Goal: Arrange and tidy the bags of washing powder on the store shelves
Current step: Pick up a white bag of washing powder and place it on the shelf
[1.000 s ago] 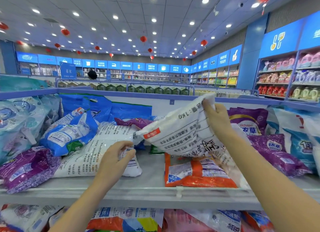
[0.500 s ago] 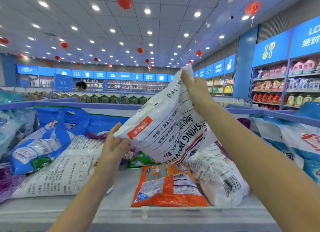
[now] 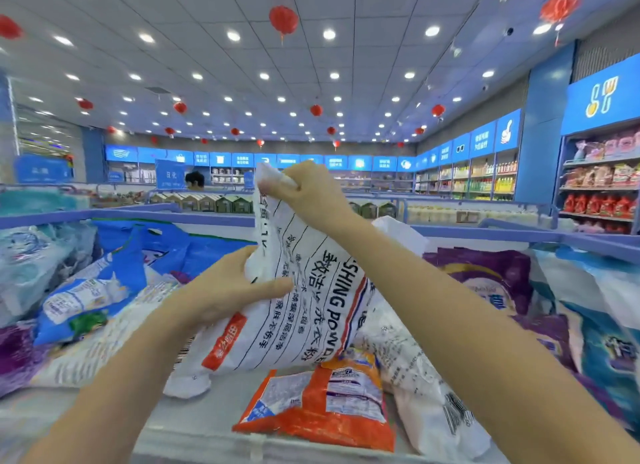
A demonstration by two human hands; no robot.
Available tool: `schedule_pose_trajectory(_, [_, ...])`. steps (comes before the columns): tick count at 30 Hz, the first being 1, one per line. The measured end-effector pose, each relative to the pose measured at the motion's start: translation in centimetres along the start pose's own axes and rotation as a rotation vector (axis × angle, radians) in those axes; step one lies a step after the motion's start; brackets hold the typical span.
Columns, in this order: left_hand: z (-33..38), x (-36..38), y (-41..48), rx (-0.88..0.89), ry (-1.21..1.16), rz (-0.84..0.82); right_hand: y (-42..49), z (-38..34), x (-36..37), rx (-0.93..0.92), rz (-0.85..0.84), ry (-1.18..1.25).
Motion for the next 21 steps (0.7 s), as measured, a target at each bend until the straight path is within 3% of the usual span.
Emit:
schedule_pose_trajectory(3, [-1.5, 1.1, 0.1, 0.000, -0.078, 0.248, -0.6, 0.7, 1.5, -0.032, -0.036, -0.035])
schedule_pose_trajectory(7, [-5.6, 1.2, -0.1, -0.010, -0.362, 0.348, -3.1, 3.6, 0.9, -0.054, -0.094, 0.049])
schedule_pose_trajectory(10, [-8.0, 1.0, -0.5, -0.049, -0.477, 0.451, -7.3, 8.6, -1.8, 0.031, 0.152, 0.198])
schedule_pose_trajectory(13, [-9.5, 1.3, -1.2, -0.057, -0.552, 0.521, -12.6, 15.0, -2.5, 0.305, 0.417, 0.348])
schedule_pose_trajectory(17, [-10.9, 1.5, -1.8, -0.051, -0.669, 0.603, -16.1, 20.8, 3.1, 0.638, 0.238, 0.746])
schedule_pose_trajectory(21, [-11.5, 1.7, -2.1, 0.012, -0.830, 0.678, -14.9, 19.5, 5.6, 0.647, 0.114, 1.143])
Point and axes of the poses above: each hand's wrist, its own y-axis towards the middle knuckle, its own x-axis out of the palm, z = x × y, the point moved 6 cm from there along y, towards the middle knuckle, and after that the axes turned 15 degrees about -z, right-handed, at the moved point
